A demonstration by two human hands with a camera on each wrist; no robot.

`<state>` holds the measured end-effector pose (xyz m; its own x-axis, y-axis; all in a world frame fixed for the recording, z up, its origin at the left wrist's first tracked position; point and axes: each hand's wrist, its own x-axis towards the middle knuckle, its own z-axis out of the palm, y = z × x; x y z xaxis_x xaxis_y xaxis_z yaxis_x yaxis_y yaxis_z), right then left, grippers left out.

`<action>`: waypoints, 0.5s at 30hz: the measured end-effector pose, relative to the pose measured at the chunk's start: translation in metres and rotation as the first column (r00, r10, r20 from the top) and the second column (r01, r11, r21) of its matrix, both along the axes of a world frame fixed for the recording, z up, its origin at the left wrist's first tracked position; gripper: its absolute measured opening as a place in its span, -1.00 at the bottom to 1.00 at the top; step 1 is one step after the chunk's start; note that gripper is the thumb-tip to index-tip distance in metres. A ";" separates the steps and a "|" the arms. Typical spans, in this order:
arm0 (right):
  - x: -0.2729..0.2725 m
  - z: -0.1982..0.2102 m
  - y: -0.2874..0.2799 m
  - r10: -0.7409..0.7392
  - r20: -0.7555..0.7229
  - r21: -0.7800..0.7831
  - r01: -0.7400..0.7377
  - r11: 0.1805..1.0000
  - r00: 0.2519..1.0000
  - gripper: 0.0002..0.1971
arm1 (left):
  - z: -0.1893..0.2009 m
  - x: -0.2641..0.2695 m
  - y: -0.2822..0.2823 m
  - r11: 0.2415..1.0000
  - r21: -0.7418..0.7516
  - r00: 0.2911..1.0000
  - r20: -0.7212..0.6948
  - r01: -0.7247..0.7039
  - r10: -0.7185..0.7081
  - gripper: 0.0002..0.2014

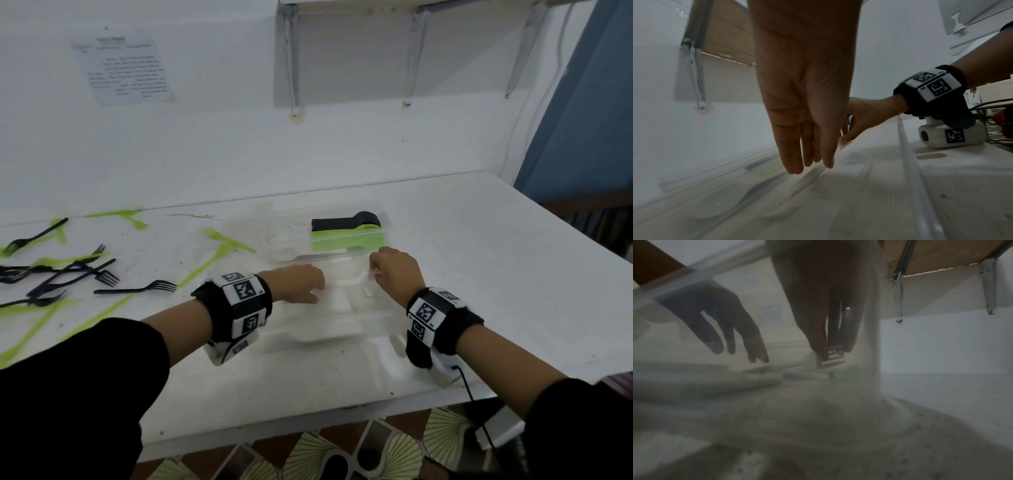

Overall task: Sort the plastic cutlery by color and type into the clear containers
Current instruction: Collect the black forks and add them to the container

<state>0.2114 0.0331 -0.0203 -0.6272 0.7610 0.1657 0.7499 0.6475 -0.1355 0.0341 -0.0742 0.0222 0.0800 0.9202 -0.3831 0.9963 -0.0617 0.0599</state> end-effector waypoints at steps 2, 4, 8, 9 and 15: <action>0.000 -0.001 0.000 -0.006 0.065 0.016 0.005 1.000 0.998 -0.78 | -0.002 0.002 -0.001 0.998 -0.065 1.000 -0.017 -0.010 0.009 -0.52; 0.000 -0.001 0.000 -0.005 0.116 0.027 0.002 1.000 0.993 -0.76 | -0.002 0.003 -0.002 0.996 -0.081 0.999 -0.025 -0.021 0.019 -0.48; -0.001 -0.002 0.001 -0.014 0.157 0.007 0.013 1.000 0.988 -0.74 | -0.002 0.006 -0.004 0.987 -0.157 0.999 -0.044 -0.027 0.020 -0.45; -0.001 -0.002 0.002 -0.013 0.158 0.000 0.013 1.000 0.987 -0.73 | -0.002 0.005 -0.003 0.983 -0.182 0.999 -0.046 -0.034 0.026 -0.44; -0.002 -0.001 -0.001 -0.018 0.170 0.012 0.016 1.000 0.985 -0.72 | -0.003 0.004 -0.002 0.980 -0.192 0.999 -0.018 -0.048 0.045 -0.42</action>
<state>0.2097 0.0321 -0.0215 -0.6342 0.7704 0.0658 0.7721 0.6355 0.0018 0.0380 -0.0765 0.0192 0.0325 0.8319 -0.5540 0.9986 -0.0042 0.0523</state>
